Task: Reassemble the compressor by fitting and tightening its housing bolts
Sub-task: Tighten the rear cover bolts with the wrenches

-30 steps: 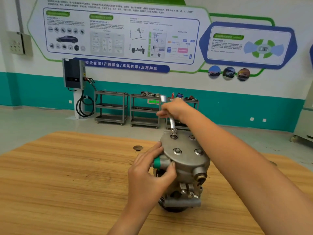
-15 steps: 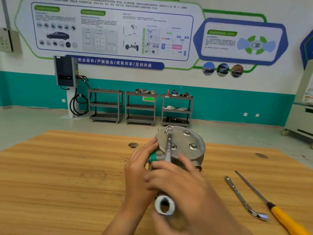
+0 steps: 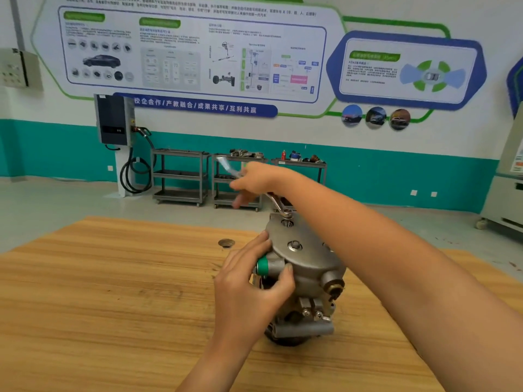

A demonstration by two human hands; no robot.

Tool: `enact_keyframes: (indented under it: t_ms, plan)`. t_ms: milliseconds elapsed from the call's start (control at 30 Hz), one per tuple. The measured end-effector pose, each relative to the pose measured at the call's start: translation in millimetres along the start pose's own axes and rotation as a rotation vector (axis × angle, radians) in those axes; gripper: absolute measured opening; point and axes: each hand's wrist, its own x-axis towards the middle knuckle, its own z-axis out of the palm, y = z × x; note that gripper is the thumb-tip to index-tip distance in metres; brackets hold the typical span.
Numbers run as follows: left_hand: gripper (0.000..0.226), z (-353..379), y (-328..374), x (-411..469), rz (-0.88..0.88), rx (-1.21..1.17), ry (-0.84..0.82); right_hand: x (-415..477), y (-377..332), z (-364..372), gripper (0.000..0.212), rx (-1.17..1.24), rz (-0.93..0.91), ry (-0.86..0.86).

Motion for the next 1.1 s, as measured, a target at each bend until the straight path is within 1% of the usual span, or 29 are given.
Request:
enact_keyframes:
  t_ms: [33,67,133,200,233,267,300,333,367,400,433,467,500,533,567,600,633,667,700,733,767,800,833,867,900,967,1033,1100]
  plan:
    - [0.044,-44.6,-30.3,28.4,-0.001,-0.093,-0.06,0.9,14.2,-7.9,0.02,0.177,0.08,0.061]
    - [0.043,-60.6,-20.2,22.2,-0.086,-0.217,-0.011,0.9,28.7,-14.2,0.021,0.361,0.147,0.146]
    - [0.043,-68.9,-27.2,26.8,-0.117,-0.229,-0.014,-7.2,56.9,-19.8,0.027,0.692,0.212,0.318]
    - [0.043,-62.6,-13.8,21.1,-0.138,-0.237,-0.032,-29.8,81.0,-17.1,0.017,1.005,0.195,0.468]
    - [0.042,-61.4,-13.0,17.9,-0.141,-0.245,-0.006,-47.2,89.0,-13.7,0.013,1.151,0.179,0.533]
    - [0.042,-63.1,-17.9,19.1,-0.142,-0.271,-0.012,-66.0,94.1,-10.0,0.013,1.27,0.145,0.576]
    - [0.041,-65.3,-24.5,20.9,-0.133,-0.273,0.015,-87.3,100.7,-3.4,0.015,1.327,0.093,0.612]
    - [0.041,-67.8,-25.4,22.6,-0.163,-0.274,0.017,-102.6,100.7,3.5,0.016,1.316,0.021,0.632]
    - [0.041,-68.9,-25.1,21.3,-0.18,-0.283,0.005,-118.9,97.7,14.7,0.017,1.228,-0.038,0.638]
    - [0.041,-69.9,-21.2,21.3,-0.175,-0.271,0.001,-134.1,89.7,25.5,0.02,1.058,-0.069,0.609]
    - [0.041,-70.7,-17.8,21.6,-0.159,-0.264,0.005,-146.3,79.3,38.0,0.024,0.823,-0.088,0.577]
    - [0.041,-70.8,-16.5,23.5,-0.154,-0.238,0.005,-157.7,70.1,51.3,0.028,0.525,-0.164,0.583]
    - [0.042,-68.6,-17.0,22.5,-0.138,-0.227,0.007,-166.8,61.9,62.6,0.037,0.176,-0.32,0.593]
    - [0.042,-67.7,-18.2,20.7,-0.154,-0.223,-0.003,-172.8,54.8,72.2,0.051,-0.194,-0.43,0.579]
    - [0.042,-67.6,-17.9,20.5,-0.171,-0.235,-0.019,-176.0,45.6,78.2,0.063,-0.508,-0.456,0.576]
    - [0.042,-67.6,-17.8,19.7,-0.204,-0.244,-0.051,-175.7,34.5,80.6,0.069,-0.702,-0.4,0.554]
    - [0.04,-67.2,-17.1,20.4,-0.206,-0.22,-0.074,-173.6,25.0,82.0,0.068,-0.811,-0.326,0.526]
    - [0.032,-69.2,-14.2,22.8,-0.226,-0.191,-0.157,-164.1,9.8,80.2,0.062,-0.87,-0.299,0.51]
    - [0.022,-69.4,-11.2,24.0,-0.243,-0.128,-0.175,-154.5,1.2,80.0,0.056,-0.907,-0.307,0.483]
    - [0.018,-71.1,-11.7,24.0,-0.234,-0.059,-0.136,-142.7,-5.4,77.8,0.05,-0.939,-0.343,0.455]
    - [0.021,-71.7,-13.6,24.4,-0.207,-0.034,-0.099,-129.2,-9.6,75.5,0.045,-0.961,-0.386,0.436]
    - [0.024,-72.8,-14.4,25.2,-0.208,-0.097,-0.093,-113.9,-11.5,73.3,0.041,-0.963,-0.399,0.404]
    - [0.023,-72.6,-15.7,26.3,-0.183,-0.099,0.0,-98.9,-13.7,68.4,0.036,-0.935,-0.387,0.362]
    - [0.023,-70.9,-17.6,24.8,-0.174,-0.112,0.05,-83.1,-14.3,63.8,0.031,-0.899,-0.36,0.321]
    - [0.025,-71.2,-16.3,23.2,-0.16,-0.151,0.042,-66.9,-15.2,57.2,0.026,-0.847,-0.327,0.294]
    - [0.036,-72.0,-15.0,21.6,-0.132,-0.19,0.01,-36.8,-11.4,39.5,0.02,-0.643,-0.204,0.253]
    - [0.039,-72.1,-16.4,22.0,-0.155,-0.229,-0.007,-20.8,-1.9,14.7,0.014,-0.263,-0.028,0.186]
    - [0.04,-73.4,-18.8,21.6,-0.18,-0.23,-0.001,-20.8,17.0,-9.4,0.014,0.159,0.127,0.176]
